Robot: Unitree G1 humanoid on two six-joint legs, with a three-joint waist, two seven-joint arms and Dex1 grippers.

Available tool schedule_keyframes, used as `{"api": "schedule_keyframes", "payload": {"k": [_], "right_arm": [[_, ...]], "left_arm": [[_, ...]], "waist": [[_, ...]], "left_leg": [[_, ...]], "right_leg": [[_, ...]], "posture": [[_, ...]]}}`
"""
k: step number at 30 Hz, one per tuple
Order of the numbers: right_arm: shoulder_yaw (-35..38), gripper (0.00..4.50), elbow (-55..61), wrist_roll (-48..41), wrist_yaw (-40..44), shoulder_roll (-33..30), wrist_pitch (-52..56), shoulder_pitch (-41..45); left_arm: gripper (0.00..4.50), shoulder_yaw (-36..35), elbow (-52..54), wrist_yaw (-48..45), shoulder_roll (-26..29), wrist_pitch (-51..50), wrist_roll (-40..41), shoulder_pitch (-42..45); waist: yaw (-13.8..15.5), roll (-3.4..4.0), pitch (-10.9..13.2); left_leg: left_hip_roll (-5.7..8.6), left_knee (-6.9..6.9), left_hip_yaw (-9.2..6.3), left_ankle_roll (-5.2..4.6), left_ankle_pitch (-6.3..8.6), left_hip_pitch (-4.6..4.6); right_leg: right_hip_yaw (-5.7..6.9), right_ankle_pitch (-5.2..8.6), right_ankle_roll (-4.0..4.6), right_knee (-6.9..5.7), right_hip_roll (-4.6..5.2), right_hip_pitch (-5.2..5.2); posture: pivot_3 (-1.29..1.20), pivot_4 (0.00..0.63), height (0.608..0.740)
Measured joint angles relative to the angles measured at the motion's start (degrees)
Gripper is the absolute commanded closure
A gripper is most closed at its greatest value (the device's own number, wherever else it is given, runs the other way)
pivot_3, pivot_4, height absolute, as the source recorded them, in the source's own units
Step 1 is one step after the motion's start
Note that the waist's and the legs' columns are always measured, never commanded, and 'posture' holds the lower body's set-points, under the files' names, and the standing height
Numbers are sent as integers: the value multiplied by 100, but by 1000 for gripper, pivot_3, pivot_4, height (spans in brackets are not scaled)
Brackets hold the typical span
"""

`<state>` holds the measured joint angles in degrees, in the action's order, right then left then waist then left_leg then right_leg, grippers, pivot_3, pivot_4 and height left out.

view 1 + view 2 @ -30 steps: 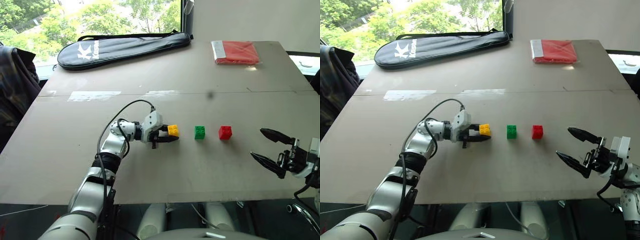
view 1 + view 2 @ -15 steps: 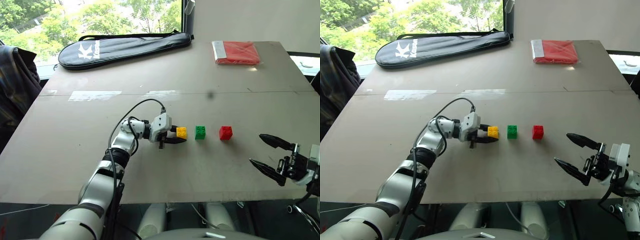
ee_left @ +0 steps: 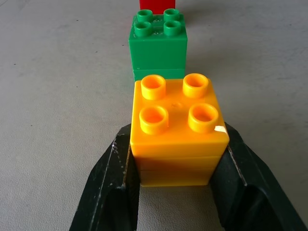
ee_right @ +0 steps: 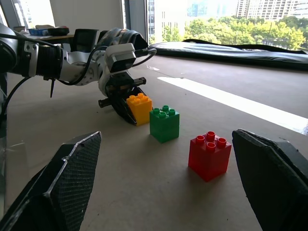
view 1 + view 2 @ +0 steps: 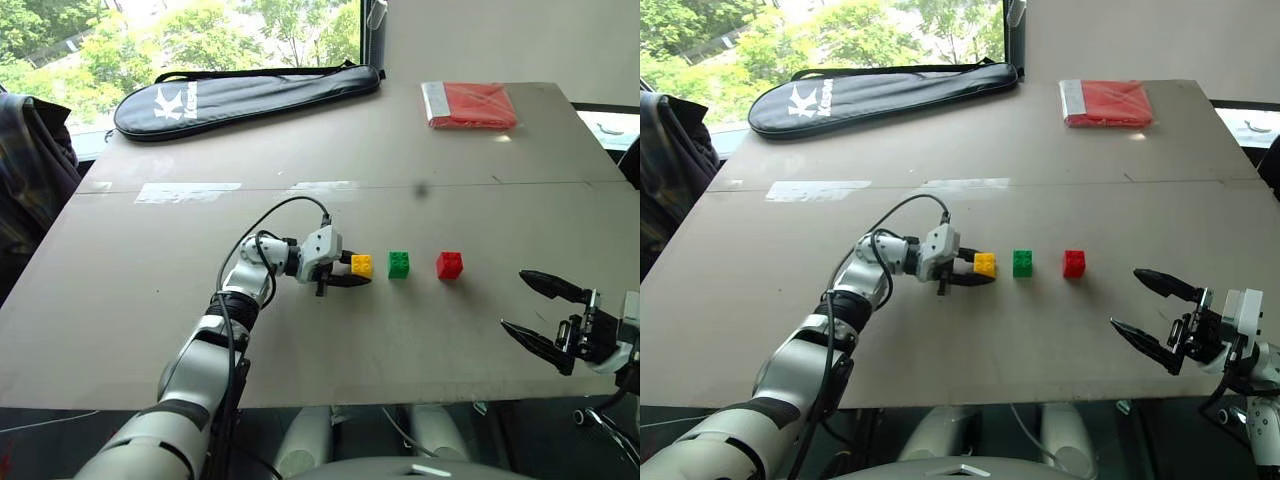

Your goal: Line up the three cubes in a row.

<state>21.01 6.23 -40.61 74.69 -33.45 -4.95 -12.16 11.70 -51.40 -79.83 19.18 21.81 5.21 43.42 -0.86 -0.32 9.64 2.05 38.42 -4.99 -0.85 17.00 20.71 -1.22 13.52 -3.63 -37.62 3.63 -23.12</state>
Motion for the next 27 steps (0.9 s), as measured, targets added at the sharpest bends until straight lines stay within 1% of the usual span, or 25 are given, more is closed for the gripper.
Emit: {"api": "schedule_keyframes", "payload": {"k": [2, 3, 4, 5, 6, 7, 9, 10, 21, 24, 27], "right_arm": [[0, 0, 0, 0, -3, 0, 2, 0], [0, 0, 1, 0, -5, 0, 3, 0], [0, 0, 1, 0, -5, 0, 3, -1], [0, 0, 1, 0, -7, 0, 8, 1], [0, 0, 0, 0, -9, 0, 16, 4], [0, 0, 0, 0, -9, 0, 25, 8], [0, 0, 0, 0, -9, 0, 56, 9], [0, 0, 0, 0, -8, 0, 58, 11], [0, 0, -2, 1, 4, 0, 60, 37], [-1, 0, -6, 2, 11, 1, 60, 34], [-4, 0, -16, 4, 32, 1, 60, 31]], "left_arm": [[3157, 0, -14, -1, 0, 4, 0, 4], [2155, 0, -33, -8, 0, 4, 0, 15], [2151, 0, -37, -10, 0, 4, 0, 17], [1916, 2, -74, -9, 9, 5, -22, 26], [1455, 4, -96, -18, 15, 10, -31, 43], [1177, 4, -116, -24, 20, 15, -47, 59], [152, -13, -161, -10, 42, 20, -51, 80], [24, -29, -180, -1, 60, 21, -51, 83], [24, -48, -377, 153, 88, 149, -63, 135], [24, -97, -226, 75, 185, 174, -38, 19], [24, -229, 297, -248, 425, -215, 246, -351]], "waist": [[0, 0, 0], [0, 0, 0], [0, 0, 0], [-2, 0, -1], [-4, 1, -1], [-4, 1, -1], [-6, 1, -1], [-8, 1, -1], [-9, 1, -5], [-42, 2, -5], [-123, 2, -5]], "left_leg": [[0, 0, 0, 0, 0, 0], [0, 0, 0, 0, 0, -1], [0, 0, 0, 0, 0, -1], [0, 0, 1, 0, 0, -1], [1, 0, 1, 0, 0, -3], [1, 0, 2, 0, 0, -3], [0, 0, 2, 0, 0, -4], [0, 0, 2, 0, 0, -4], [-1, 1, 1, -1, -1, -15], [-7, 1, 4, -1, -1, -18], [-23, 1, 2, -1, -1, -16]], "right_leg": [[0, 0, 0, -1, -1, 0], [0, 0, 0, -1, -1, 0], [0, 0, 0, -1, -1, 0], [-1, 0, 0, -2, -1, 0], [-2, 0, 0, -2, -2, 0], [-2, 0, 0, -3, -2, 0], [-2, 0, 0, -4, -3, 0], [-2, 0, 0, -4, -4, 0], [-4, 0, -1, -4, -7, 11], [-9, 0, 0, -7, -17, 10], [-10, 0, 3, -9, -21, 7]], "posture": [[0, 150, 740], [0, 150, 740], [0, 150, 740], [0, 150, 740], [0, 150, 740], [0, 150, 740], [0, 150, 740], [0, 150, 740], [0, 150, 740], [0, 150, 740], [0, 150, 740]]}}
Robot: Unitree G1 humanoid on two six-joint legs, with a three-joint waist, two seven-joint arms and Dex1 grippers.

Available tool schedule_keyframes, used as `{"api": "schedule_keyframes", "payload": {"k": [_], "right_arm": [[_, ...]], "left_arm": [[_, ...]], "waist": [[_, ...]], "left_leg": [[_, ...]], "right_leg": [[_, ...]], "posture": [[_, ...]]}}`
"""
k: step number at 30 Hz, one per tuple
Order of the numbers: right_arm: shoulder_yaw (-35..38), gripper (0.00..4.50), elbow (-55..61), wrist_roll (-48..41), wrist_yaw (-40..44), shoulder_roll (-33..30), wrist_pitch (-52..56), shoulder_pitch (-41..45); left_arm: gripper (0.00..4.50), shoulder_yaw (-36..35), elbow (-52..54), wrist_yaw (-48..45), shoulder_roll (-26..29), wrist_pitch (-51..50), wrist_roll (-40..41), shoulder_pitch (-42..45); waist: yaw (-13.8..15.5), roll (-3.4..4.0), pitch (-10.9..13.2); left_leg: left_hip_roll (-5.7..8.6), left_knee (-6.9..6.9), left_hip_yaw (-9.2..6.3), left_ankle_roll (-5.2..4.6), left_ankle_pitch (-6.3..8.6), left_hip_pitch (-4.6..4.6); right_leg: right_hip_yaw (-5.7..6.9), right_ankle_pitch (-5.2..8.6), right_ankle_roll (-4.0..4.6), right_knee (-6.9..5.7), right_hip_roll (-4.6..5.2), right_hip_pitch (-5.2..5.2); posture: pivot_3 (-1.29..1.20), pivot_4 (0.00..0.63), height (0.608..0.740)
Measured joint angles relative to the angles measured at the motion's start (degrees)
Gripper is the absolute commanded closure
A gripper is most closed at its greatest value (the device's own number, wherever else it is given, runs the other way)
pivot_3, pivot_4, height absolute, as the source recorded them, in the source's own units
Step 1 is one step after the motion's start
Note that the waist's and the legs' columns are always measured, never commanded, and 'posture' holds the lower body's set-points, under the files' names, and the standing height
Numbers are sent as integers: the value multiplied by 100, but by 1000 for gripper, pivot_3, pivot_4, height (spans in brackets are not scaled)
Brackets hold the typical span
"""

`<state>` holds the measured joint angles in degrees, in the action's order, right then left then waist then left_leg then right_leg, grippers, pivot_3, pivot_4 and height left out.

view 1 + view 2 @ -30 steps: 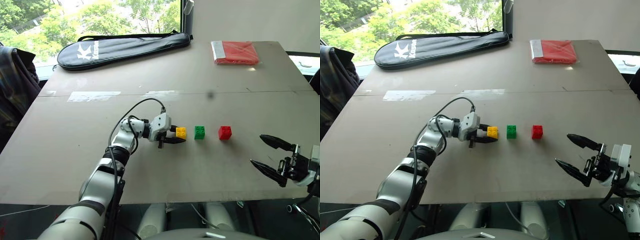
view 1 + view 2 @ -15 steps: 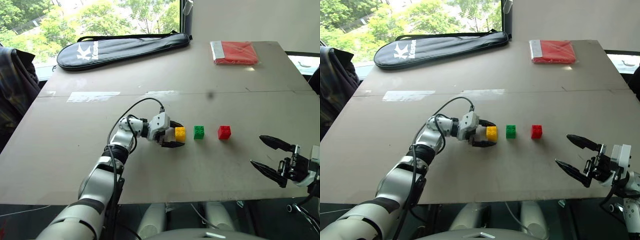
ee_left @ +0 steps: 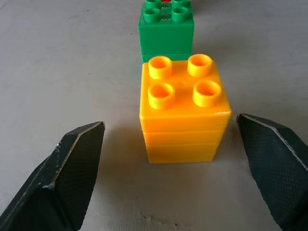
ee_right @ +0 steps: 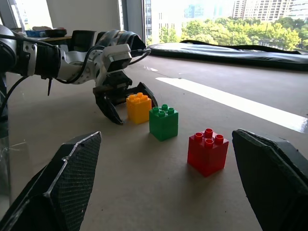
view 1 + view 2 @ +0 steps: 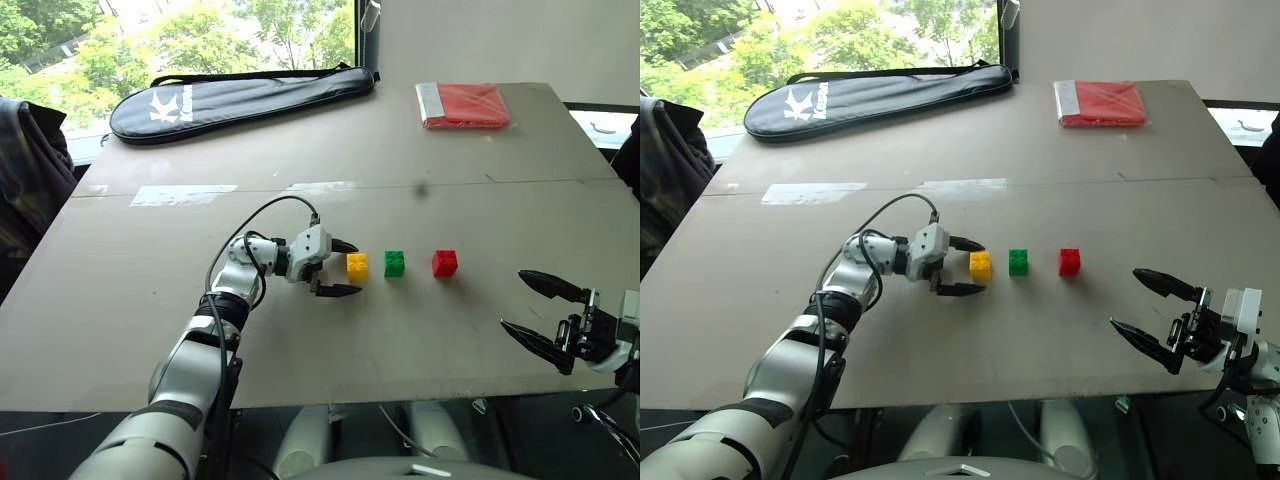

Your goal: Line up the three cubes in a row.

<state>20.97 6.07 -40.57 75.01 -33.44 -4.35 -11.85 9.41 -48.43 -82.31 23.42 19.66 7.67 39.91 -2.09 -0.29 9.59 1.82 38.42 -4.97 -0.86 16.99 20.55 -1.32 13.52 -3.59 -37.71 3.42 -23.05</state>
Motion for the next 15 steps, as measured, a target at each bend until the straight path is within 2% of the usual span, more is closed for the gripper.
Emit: {"api": "schedule_keyframes", "payload": {"k": [5, 8, 12, 15], "right_arm": [[-29, 0, -53, 19, 34, 16, -4, -62], [-57, 0, -144, 104, 50, 29, -12, -119], [-151, 0, -299, 207, 81, 80, -43, -113], [-209, 0, -412, 320, 32, 93, -80, -58]], "left_arm": [[24, -307, 1345, -203, 569, -896, 551, -957], [24, -651, 2758, 10, 970, -1802, 1015, -1915], [24, -1191, 4653, 857, 1196, -3114, 1674, -3009], [24, -1507, 5357, 1450, 1203, -3623, 1863, -3604]], "waist": [[-27, 0, 2], [0, 1, 5], [118, 4, 8], [141, 4, 7]], "left_leg": [[-5, -4, 4, 0, 1, 11], [-6, -9, 3, 1, 2, 21], [-3, -9, 3, 1, 2, 20], [-4, -10, 4, 1, 2, 17]], "right_leg": [[-9, 0, 1, 4, 4, -12], [-8, 0, 1, 9, 18, -21], [-6, 0, 1, 15, 31, -18], [-5, 1, 2, 18, 37, -16]], "posture": [[0, 150, 740], [0, 150, 740], [0, 150, 740], [0, 150, 740]]}}
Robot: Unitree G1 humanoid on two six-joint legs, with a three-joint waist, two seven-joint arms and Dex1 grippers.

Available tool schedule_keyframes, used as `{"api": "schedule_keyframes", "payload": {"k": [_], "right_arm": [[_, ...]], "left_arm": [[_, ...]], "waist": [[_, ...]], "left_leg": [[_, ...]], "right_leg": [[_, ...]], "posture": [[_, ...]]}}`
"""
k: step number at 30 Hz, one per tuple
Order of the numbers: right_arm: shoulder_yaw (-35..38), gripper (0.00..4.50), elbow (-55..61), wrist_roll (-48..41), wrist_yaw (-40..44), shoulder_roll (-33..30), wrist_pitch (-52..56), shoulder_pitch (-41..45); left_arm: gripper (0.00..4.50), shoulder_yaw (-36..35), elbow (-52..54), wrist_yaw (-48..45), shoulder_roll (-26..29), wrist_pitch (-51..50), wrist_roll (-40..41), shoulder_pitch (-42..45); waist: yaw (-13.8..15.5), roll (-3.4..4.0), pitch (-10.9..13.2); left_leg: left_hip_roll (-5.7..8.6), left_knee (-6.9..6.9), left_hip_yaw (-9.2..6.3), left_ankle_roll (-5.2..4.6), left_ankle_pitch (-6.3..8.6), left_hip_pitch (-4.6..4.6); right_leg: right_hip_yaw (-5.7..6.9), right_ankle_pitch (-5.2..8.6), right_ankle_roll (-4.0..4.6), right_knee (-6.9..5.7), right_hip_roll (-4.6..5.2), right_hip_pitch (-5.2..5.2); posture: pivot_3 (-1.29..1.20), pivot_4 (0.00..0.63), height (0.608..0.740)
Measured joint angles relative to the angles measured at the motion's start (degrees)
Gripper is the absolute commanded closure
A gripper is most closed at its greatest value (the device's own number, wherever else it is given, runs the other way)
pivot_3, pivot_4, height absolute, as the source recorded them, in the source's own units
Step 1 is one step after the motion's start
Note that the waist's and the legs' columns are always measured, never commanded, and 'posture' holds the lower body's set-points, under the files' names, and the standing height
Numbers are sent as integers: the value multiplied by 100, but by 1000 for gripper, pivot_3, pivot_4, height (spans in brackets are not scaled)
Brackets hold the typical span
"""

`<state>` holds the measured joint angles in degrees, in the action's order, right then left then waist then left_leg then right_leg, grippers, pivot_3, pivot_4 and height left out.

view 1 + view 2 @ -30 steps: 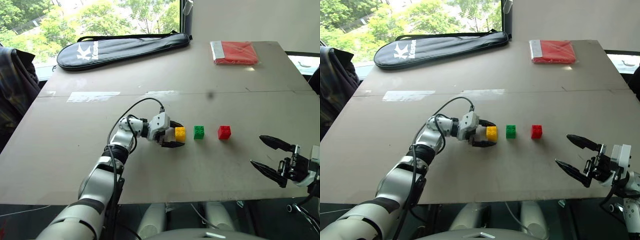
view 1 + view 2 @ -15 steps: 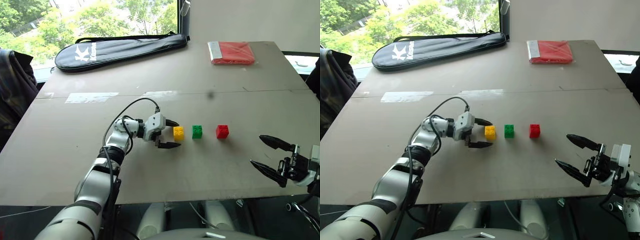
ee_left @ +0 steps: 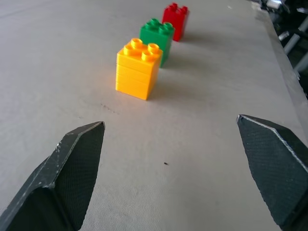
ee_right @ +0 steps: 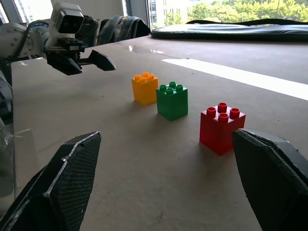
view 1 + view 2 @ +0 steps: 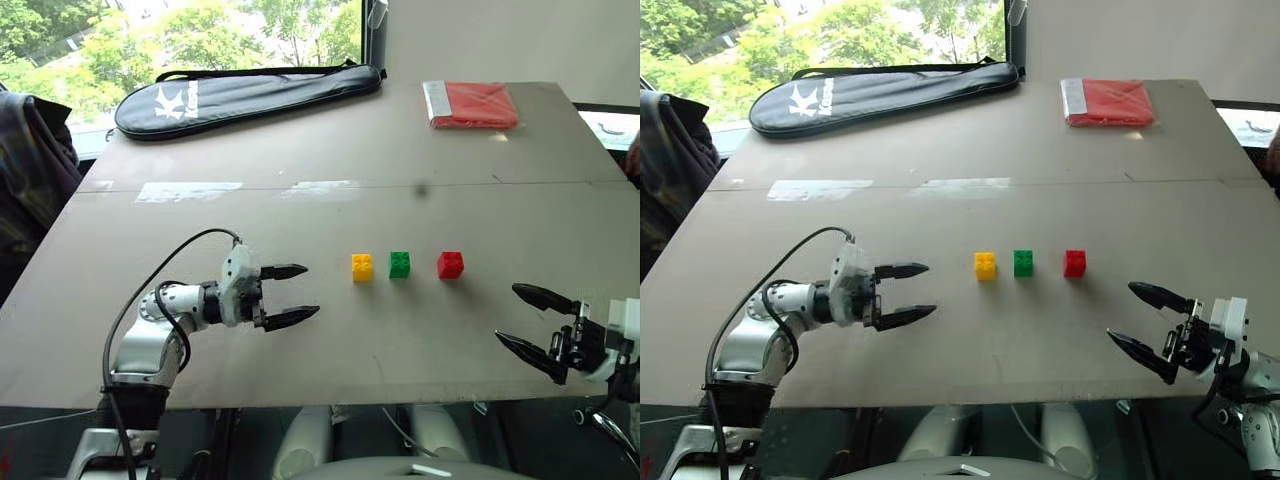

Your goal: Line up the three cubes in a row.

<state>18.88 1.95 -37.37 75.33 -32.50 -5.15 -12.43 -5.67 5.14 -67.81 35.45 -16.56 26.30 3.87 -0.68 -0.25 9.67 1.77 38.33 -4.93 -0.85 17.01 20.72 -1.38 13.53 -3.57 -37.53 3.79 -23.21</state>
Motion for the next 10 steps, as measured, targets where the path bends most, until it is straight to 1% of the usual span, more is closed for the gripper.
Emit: {"api": "schedule_keyframes", "payload": {"k": [1, 2, 3, 8, 10], "right_arm": [[-6, 0, -60, 45, -26, 1, 0, 3], [-41, 0, -136, 140, -132, 5, 0, 65], [-28, 0, -220, 179, -207, 4, 4, 39], [-30, 0, -471, 432, -372, -23, -27, 96], [-32, 0, -549, 516, -381, -28, -36, 79]], "left_arm": [[24, -48, 80, 123, 0, -92, 18, -130], [24, -244, 622, 574, -13, -240, 7, -732], [24, -300, 966, 850, -82, -333, -21, -1125], [24, -258, 1826, 1776, -460, -462, -165, -1972], [24, -173, 1933, 1929, -499, -440, -256, -2118]], "waist": [[14, 0, 0], [-5, -1, 0], [-13, 1, -1], [54, 0, 0], [66, 1, 0]], "left_leg": [[1, 0, -2, 0, 0, 1], [-3, -3, 1, 1, 0, 1], [-2, -9, 7, 1, 1, -1], [0, -8, 3, 1, 0, 3], [1, -8, 3, 0, 0, 2]], "right_leg": [[4, 0, 0, -1, -3, 0], [-2, 0, 1, 5, 4, -1], [-7, 0, 1, 10, 16, 0], [4, 1, 2, 25, 18, 6], [7, 1, 2, 26, 12, 7]], "posture": [[0, 150, 740], [0, 150, 740], [0, 150, 740], [0, 150, 740], [0, 150, 740]]}}
